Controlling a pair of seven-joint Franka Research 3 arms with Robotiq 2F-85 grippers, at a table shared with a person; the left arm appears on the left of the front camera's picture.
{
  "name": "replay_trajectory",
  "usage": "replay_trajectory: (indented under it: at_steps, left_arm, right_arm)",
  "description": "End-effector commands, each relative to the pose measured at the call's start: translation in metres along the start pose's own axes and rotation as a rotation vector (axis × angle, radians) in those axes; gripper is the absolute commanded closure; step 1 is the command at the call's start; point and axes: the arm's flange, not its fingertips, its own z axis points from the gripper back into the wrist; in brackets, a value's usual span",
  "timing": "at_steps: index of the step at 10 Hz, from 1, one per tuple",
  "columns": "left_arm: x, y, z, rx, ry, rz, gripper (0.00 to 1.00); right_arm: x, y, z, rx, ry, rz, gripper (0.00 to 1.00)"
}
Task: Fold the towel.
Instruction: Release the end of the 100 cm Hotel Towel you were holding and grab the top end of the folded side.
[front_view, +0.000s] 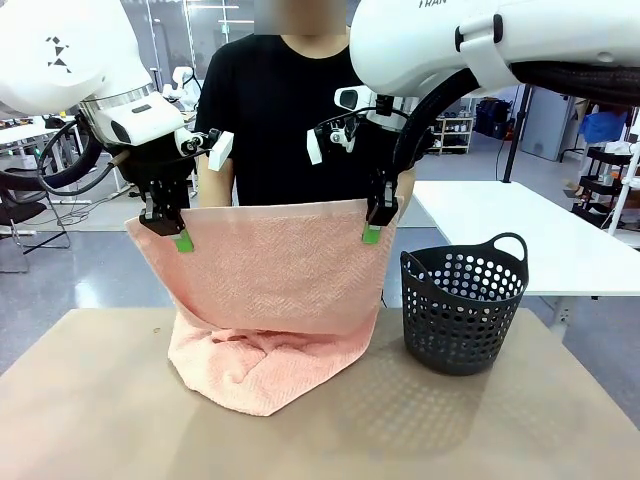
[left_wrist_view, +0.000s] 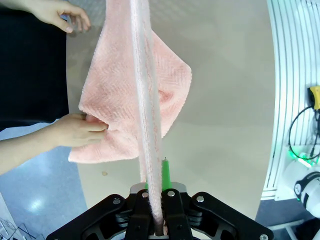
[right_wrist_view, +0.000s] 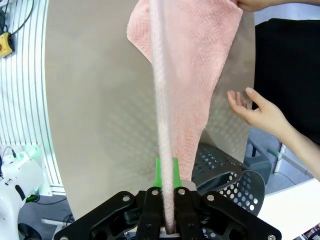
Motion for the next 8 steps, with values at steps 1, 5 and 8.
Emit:
replay_trajectory:
  at_steps: [1,5,8]
  left_arm:
    - [0.0006,0.0013,0.0011,0.001,-0.001,0.0,1.0]
    - [0.0006,0.0013,0.0011,0.001,-0.001,0.0,1.0]
    - [0.0006,0.0013,0.0011,0.001,-0.001,0.0,1.0]
  right_arm:
    - [-0.0002,0.0003,-0.0004,0.002,0.002,0.002,1.0]
    - [-0.0002,0.0003,-0.0004,0.002,0.002,0.002,1.0]
    - [-0.0002,0.0003,-0.0004,0.002,0.002,0.002,1.0]
